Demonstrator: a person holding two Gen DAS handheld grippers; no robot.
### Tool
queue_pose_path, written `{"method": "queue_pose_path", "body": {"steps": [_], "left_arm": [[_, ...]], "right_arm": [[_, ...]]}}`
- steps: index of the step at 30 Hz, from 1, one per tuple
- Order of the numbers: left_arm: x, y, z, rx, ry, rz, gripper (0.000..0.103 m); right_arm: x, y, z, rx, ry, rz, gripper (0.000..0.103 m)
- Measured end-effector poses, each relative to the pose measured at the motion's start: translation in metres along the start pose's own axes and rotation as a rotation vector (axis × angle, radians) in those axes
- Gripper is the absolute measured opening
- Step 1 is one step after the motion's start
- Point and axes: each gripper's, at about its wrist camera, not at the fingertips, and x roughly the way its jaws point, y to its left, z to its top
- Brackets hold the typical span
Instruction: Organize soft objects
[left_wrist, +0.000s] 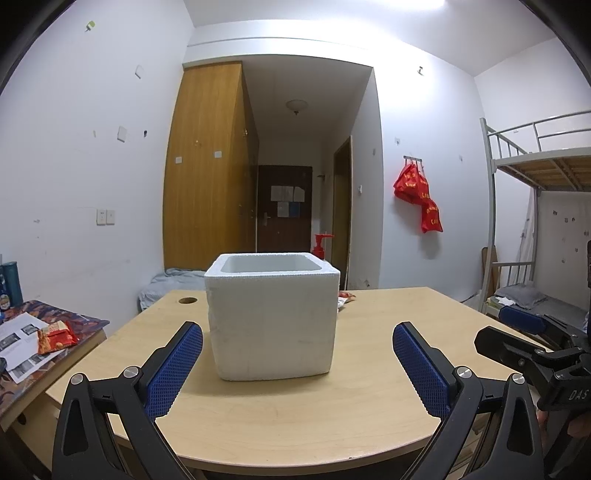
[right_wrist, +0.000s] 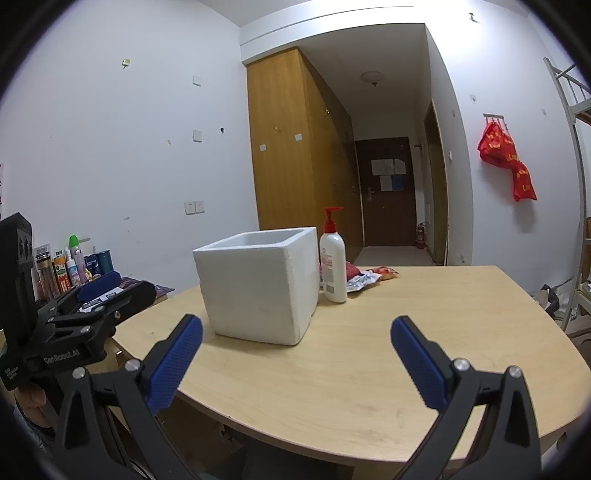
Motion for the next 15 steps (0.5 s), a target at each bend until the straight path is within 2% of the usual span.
{"method": "queue_pose_path", "body": {"steps": [15], "left_arm": [[-0.0009,0.0009,-0.0006,0.003,-0.003,0.001,0.103]], "right_arm": [[0.0021,-0.0022,-0.0019,0.004,0.006,0.009,0.103]]}}
